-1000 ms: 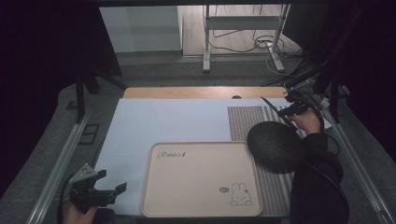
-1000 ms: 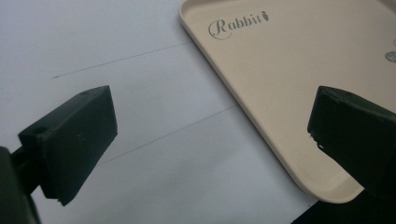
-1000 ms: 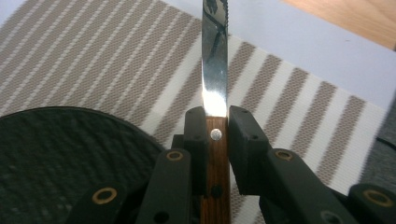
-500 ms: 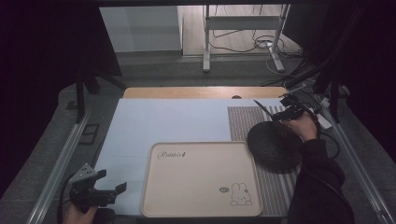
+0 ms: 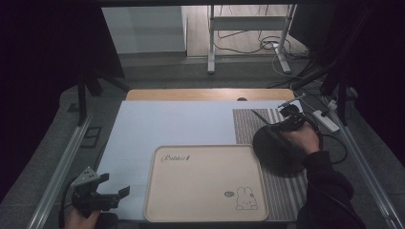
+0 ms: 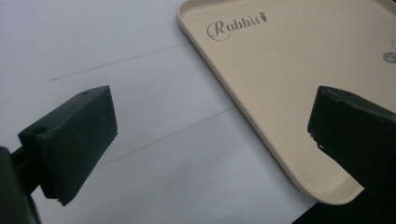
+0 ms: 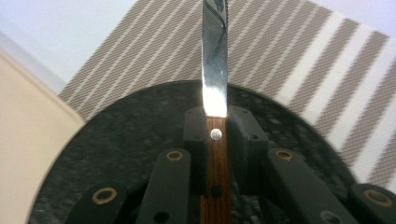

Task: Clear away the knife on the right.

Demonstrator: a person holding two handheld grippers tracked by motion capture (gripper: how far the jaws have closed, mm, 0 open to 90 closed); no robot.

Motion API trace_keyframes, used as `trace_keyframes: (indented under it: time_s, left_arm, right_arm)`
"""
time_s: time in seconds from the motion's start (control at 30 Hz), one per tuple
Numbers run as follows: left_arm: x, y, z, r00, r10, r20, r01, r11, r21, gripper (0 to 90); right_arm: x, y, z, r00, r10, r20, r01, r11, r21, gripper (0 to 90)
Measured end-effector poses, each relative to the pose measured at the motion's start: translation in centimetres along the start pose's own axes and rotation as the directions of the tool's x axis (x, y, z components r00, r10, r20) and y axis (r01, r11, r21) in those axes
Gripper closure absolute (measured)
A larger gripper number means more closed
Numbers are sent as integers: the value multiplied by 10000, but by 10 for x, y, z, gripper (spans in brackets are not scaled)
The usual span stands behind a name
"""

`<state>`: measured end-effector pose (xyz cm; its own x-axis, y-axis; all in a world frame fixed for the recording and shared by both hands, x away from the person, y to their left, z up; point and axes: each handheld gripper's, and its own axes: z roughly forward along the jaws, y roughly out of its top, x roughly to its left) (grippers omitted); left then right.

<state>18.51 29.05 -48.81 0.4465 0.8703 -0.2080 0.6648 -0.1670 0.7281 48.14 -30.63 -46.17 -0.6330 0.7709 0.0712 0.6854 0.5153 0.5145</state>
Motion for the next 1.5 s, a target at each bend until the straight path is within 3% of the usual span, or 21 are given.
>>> trace_keyframes:
  time_s: [0.9, 1.07, 1.5]
  left_arm:
    - [2, -1, -1, 9999, -31, 111, 32, 10000, -52, 17]
    - [2, -1, -1, 9999, -61, 111, 62, 10000, -66, 17]
    - [2, -1, -1, 9999, -79, 72, 79, 10000, -13, 17]
  right_arm:
    - [88, -28, -7, 9941, -858, -659, 848, 9962, -176, 776]
    - [103, -35, -9, 9939, -786, -768, 772, 9968, -214, 777]
    - [150, -46, -8, 9875, -1157, -1068, 1153, 9933, -93, 776]
